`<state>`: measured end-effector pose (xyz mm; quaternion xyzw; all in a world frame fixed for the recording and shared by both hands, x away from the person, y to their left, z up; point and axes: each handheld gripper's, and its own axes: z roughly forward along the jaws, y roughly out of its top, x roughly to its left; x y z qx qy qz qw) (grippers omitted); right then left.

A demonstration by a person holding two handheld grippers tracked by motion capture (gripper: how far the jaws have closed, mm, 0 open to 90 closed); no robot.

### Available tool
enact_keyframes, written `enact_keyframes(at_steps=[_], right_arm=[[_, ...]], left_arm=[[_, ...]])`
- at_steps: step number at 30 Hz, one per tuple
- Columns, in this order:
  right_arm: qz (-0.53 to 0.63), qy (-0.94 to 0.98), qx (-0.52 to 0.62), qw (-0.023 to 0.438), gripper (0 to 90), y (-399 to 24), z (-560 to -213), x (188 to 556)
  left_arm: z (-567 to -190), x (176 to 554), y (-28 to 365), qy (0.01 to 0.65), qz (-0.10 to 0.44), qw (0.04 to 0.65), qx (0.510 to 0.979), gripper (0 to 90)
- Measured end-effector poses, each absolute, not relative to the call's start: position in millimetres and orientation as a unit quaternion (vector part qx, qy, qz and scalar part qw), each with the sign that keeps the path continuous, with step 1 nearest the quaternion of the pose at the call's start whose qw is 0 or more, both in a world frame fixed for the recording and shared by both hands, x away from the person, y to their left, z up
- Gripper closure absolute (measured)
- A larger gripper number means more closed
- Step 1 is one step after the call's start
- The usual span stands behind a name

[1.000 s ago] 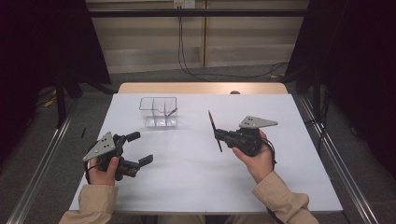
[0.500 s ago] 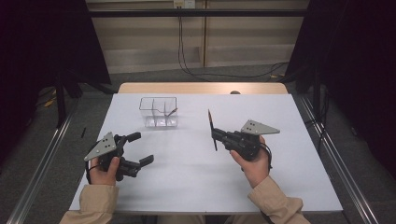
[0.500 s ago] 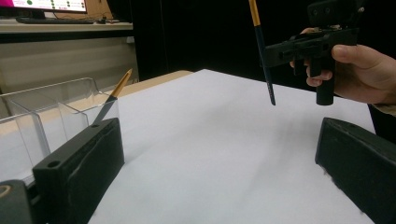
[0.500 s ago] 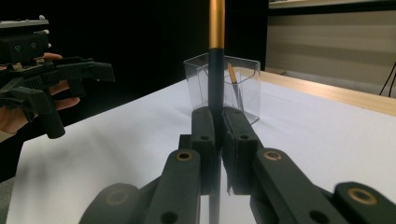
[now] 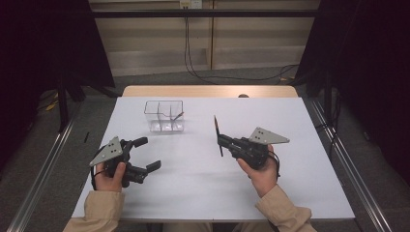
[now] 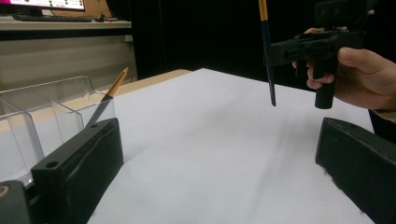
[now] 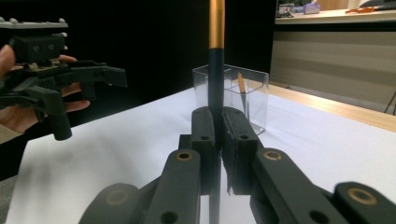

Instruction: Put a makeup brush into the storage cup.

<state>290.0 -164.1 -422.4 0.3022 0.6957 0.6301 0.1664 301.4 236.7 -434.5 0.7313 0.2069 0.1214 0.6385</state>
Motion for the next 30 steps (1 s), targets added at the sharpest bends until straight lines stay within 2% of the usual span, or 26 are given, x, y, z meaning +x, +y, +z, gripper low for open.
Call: enact_keyframes(at_steps=[13,30], right_arm=[[0.633,0.695,0.296,0.168,84.0,-162.8,-425.9,289.0],[0.637,0.696,0.288,0.166,84.0,-160.7,-424.9,288.8]], left_arm=[[-433.0,301.7,237.4,0.21,0.119,0.643,0.727,0.2],[-421.0,310.6,216.5,0.211,0.104,0.65,0.722,0.0]])
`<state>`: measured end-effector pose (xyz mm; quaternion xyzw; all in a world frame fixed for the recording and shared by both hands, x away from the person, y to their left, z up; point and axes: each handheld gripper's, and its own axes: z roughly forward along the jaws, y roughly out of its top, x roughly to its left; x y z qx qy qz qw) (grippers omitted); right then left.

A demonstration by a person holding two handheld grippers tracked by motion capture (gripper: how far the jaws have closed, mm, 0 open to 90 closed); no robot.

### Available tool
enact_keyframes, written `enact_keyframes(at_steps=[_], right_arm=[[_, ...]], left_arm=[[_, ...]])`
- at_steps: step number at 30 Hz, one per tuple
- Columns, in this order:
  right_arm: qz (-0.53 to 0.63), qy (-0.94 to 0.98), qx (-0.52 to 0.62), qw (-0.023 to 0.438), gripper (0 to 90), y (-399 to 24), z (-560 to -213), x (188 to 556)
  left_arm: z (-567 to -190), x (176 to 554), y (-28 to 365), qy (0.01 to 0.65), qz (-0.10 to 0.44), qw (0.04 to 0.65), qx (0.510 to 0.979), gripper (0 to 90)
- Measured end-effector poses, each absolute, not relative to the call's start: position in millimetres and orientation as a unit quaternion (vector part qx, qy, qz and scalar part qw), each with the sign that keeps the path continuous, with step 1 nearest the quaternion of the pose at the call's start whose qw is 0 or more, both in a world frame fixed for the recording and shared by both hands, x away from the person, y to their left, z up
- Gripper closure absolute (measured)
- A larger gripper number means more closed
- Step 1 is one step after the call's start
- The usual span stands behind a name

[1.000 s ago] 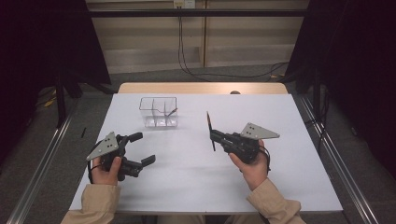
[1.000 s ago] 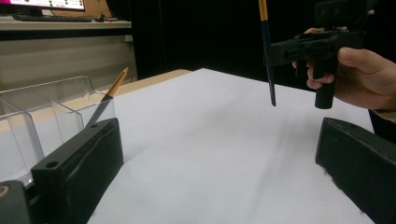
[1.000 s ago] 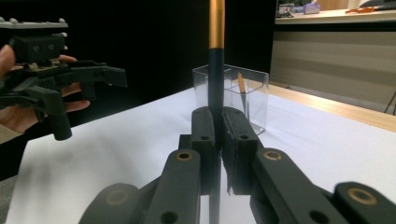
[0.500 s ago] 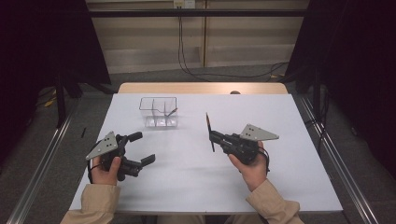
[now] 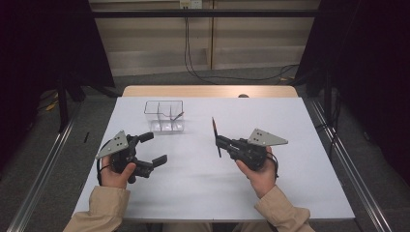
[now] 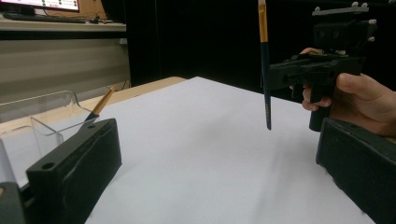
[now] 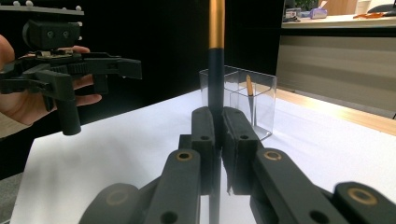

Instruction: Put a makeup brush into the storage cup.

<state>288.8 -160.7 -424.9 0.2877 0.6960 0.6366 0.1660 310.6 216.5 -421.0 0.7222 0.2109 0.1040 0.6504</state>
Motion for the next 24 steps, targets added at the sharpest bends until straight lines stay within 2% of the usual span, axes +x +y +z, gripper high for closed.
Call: enact_keyframes(at_steps=[8,24], right_arm=[[0.636,0.697,0.287,0.165,84.0,-162.0,-426.3,289.4],[0.635,0.698,0.288,0.163,84.0,-164.1,-427.6,289.9]], left_arm=[[-419.0,318.6,198.7,0.239,0.091,0.653,0.713,0.0],[-412.6,331.2,167.9,0.23,0.073,0.657,0.714,0.0]])
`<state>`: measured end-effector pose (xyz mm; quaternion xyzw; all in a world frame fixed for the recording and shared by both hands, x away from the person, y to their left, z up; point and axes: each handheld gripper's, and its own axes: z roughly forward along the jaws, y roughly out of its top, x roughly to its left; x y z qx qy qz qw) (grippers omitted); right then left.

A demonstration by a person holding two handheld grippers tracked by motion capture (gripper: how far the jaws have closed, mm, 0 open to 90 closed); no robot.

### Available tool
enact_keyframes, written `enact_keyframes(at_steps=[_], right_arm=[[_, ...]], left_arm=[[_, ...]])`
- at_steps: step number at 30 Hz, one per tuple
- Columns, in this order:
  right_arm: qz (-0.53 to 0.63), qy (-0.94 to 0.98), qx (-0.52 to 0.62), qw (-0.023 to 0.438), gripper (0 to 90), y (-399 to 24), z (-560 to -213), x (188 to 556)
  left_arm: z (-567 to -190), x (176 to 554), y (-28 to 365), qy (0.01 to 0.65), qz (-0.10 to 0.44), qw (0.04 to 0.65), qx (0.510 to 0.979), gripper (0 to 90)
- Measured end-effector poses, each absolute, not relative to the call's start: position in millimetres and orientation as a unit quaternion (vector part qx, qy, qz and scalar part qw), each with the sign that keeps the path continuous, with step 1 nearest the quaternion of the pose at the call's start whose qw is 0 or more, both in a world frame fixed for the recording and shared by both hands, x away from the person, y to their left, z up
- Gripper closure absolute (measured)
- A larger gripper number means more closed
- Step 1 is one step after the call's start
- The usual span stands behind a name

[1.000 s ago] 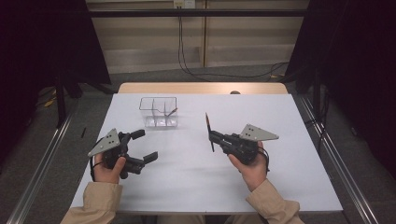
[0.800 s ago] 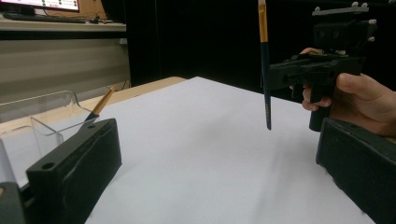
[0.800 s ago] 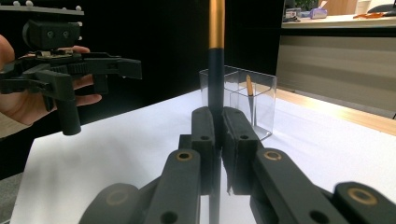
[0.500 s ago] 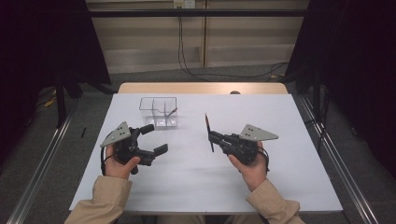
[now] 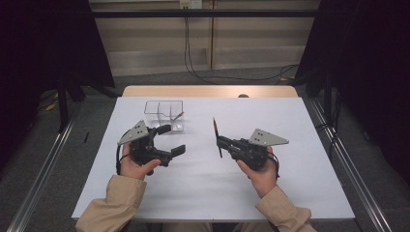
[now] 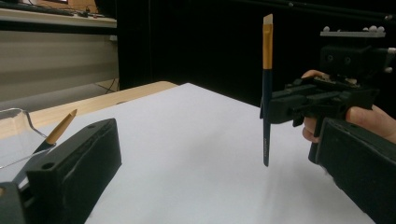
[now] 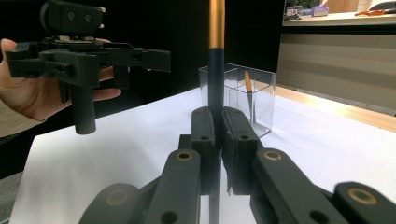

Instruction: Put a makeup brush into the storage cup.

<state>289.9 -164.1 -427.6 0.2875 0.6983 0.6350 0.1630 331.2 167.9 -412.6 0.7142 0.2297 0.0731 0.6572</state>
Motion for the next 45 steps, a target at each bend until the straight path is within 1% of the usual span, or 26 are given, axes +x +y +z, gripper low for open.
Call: enact_keyframes(at_steps=[15,26,36,42,44,45], right_arm=[[0.634,0.702,0.281,0.161,84.0,-158.3,-428.0,289.2],[0.634,0.704,0.279,0.159,84.0,-156.0,-428.6,288.9],[0.632,0.705,0.28,0.157,84.0,-156.7,-429.4,289.5],[0.633,0.704,0.282,0.156,84.0,-158.1,-429.4,289.6],[0.632,0.704,0.282,0.157,84.0,-158.7,-429.5,289.7],[0.633,0.704,0.282,0.156,84.0,-158.8,-429.5,289.6]], left_arm=[[-405.7,339.0,145.8,0.234,0.056,0.659,0.713,0.0],[-398.0,343.7,129.5,0.222,0.054,0.669,0.707,3.5],[-398.2,346.0,115.7,0.213,0.055,0.667,0.712,7.3],[-400.6,345.9,107.6,0.197,0.049,0.671,0.713,14.1],[-400.3,345.3,106.0,0.188,0.054,0.674,0.712,20.3],[-400.3,345.3,105.3,0.185,0.05,0.676,0.712,24.9]])
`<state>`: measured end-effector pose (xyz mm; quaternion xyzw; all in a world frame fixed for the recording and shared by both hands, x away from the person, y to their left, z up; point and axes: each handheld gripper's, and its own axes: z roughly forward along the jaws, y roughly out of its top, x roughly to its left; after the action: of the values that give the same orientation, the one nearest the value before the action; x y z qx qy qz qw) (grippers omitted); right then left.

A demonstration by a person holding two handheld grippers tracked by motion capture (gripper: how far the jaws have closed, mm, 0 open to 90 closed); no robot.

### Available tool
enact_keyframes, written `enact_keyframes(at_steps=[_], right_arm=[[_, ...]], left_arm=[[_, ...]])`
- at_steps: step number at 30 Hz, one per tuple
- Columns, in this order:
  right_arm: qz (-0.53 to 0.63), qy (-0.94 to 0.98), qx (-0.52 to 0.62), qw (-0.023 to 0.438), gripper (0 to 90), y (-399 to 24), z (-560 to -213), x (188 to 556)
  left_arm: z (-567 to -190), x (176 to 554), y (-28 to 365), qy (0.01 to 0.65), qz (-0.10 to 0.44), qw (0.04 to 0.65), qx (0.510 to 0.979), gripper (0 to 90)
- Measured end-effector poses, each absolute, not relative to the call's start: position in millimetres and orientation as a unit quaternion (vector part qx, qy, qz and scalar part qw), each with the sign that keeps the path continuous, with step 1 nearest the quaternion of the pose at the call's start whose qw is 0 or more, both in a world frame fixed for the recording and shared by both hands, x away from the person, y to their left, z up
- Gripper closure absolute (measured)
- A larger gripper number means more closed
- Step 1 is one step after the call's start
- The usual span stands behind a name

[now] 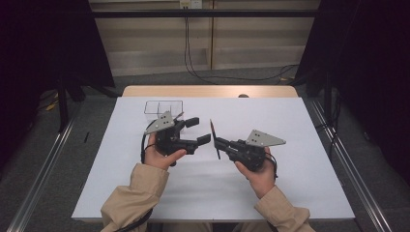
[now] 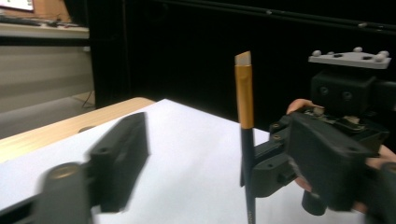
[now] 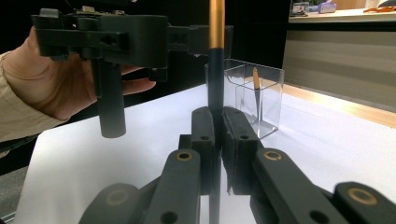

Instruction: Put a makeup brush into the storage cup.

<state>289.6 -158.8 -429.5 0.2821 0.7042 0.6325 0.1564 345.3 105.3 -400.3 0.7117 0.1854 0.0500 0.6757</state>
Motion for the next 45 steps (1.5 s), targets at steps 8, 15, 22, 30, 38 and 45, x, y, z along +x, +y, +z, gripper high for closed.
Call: enact_keyframes(at_steps=[8,15,22,30,38,45], right_arm=[[0.631,0.706,0.281,0.156,84.0,-157.9,-429.5,289.6],[0.631,0.708,0.279,0.153,84.0,-155.7,-430.1,289.4],[0.631,0.708,0.278,0.154,84.0,-154.7,-429.5,289.0],[0.632,0.706,0.28,0.153,84.0,-154.7,-429.0,288.6],[0.632,0.706,0.28,0.153,83.9,-154.1,-428.9,288.6],[0.632,0.705,0.283,0.152,84.0,-153.8,-429.4,289.1]], left_arm=[[-399.9,344.2,99.3,0.18,0.037,0.674,0.716,47.2],[-400.9,344.8,96.5,0.179,0.023,0.68,0.71,57.8],[-401.0,344.9,96.3,0.178,0.021,0.686,0.705,66.7],[-402.2,344.6,96.3,0.178,0.016,0.693,0.698,75.7],[-400.9,343.6,94.0,0.169,0.01,0.694,0.699,82.7],[-399.4,342.9,91.0,0.163,0.016,0.691,0.704,83.9]])
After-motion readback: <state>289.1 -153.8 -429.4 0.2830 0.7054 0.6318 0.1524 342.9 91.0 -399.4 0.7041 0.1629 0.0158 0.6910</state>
